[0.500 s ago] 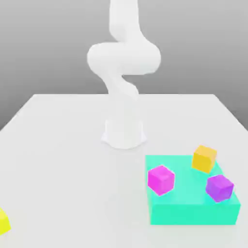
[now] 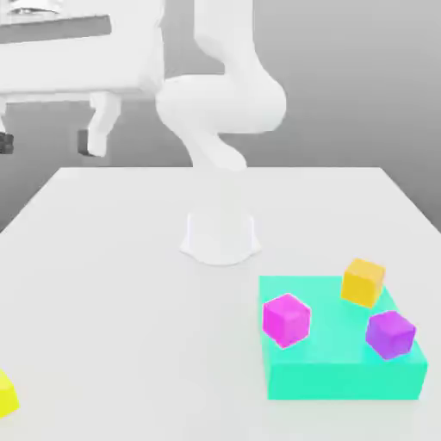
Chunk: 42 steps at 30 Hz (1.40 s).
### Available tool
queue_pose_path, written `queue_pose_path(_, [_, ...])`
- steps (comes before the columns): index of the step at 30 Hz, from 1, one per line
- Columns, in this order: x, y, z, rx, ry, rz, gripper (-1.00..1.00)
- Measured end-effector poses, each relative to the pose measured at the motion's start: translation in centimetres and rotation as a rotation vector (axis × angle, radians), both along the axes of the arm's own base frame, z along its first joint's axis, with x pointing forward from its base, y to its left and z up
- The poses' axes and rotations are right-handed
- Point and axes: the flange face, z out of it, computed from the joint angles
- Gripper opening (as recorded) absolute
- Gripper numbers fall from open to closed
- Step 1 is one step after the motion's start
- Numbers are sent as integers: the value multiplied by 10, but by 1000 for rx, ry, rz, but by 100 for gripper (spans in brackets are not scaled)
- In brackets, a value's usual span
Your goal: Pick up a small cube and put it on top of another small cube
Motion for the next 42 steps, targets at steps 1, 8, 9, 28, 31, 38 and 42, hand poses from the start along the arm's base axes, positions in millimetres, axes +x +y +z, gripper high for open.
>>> queue_pose_path(1, [2, -11, -17, 9, 23, -23, 0])
queue_pose_path(8, [-9, -88, -140, 68, 182, -189, 0])
queue_pose_path(9, [-12, -97, -158, 76, 205, -208, 0])
queue_pose_path(28, [-56, -151, -323, 123, 354, -352, -100])
queue_pose_path(31, [-56, -150, -283, 125, 353, -350, -100])
queue_pose_path(38, [-12, 17, -226, 142, 343, -23, -100])
queue_pose_path(42, [-16, 128, -200, 125, 348, 206, -100])
